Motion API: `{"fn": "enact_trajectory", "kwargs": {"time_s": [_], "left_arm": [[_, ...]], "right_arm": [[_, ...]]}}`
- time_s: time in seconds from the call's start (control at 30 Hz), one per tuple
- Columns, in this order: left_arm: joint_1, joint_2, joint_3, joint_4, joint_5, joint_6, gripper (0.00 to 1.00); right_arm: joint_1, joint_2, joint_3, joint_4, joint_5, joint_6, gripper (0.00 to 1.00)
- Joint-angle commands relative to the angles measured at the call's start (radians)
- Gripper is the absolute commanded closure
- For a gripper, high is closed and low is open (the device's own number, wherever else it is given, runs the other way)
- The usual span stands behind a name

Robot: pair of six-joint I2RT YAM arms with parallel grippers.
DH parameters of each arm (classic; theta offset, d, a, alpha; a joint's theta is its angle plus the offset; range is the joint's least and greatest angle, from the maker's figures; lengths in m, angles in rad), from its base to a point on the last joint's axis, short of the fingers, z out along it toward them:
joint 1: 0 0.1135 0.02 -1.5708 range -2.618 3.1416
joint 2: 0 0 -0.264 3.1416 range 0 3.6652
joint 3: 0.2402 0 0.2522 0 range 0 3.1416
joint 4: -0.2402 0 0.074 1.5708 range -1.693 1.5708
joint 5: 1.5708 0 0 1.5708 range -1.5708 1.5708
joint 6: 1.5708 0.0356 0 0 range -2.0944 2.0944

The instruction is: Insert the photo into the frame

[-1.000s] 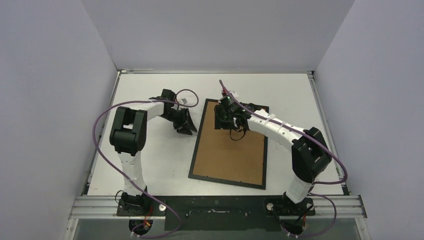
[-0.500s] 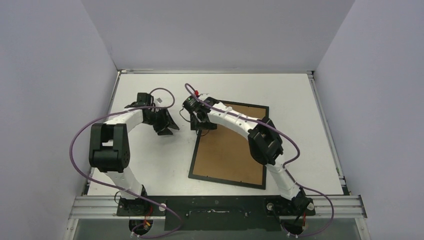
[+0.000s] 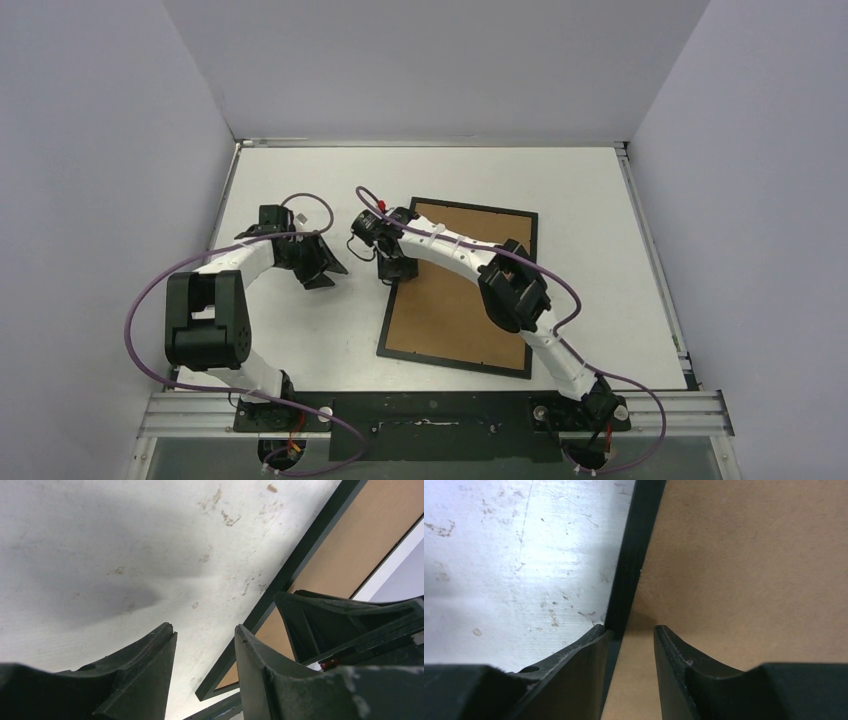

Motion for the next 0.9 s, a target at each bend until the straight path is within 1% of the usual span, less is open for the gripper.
{"fn": "enact_trajectory", "kwargs": {"time_s": [0.0, 0.1, 0.17, 0.33, 0.4, 0.47, 0.57, 0.7, 0.87], "left_arm": [[-0.004, -0.046, -0.043, 0.057, 0.015, -0.021, 0.55], [-0.004, -0.052, -0.061, 0.058, 0.017, -0.014, 0.55], [-0.005, -0.051, -0.065, 0.048, 0.017, -0.006, 0.54], [-0.010, -0.054, -0.073, 0.044, 0.025, 0.012, 0.54], [-0.011, -0.055, -0.074, 0.038, 0.029, 0.015, 0.54], [-0.012, -0.061, -0.075, 0.039, 0.030, 0.016, 0.54], [-0.012, -0.067, -0.077, 0.038, 0.033, 0.024, 0.54], [-0.015, -0.044, -0.063, 0.021, 0.057, 0.046, 0.53], [-0.018, -0.026, -0.049, 0.013, 0.069, 0.066, 0.52]], "right_arm": [[0.001, 0.044, 0.031, -0.043, -0.010, 0.016, 0.60], [0.003, 0.066, 0.046, -0.050, -0.014, 0.014, 0.55], [0.004, 0.082, 0.062, -0.068, -0.005, 0.008, 0.54], [0.005, 0.087, 0.034, -0.095, 0.026, 0.000, 0.58], [0.004, 0.079, 0.019, -0.098, 0.036, 0.001, 0.63], [0.005, 0.068, 0.003, -0.092, 0.041, 0.002, 0.74], [0.003, 0.051, -0.014, -0.090, 0.046, 0.000, 0.84], [-0.005, 0.007, -0.078, -0.082, 0.038, -0.001, 0.90], [-0.027, -0.077, -0.175, -0.058, 0.039, 0.016, 0.89]]}}
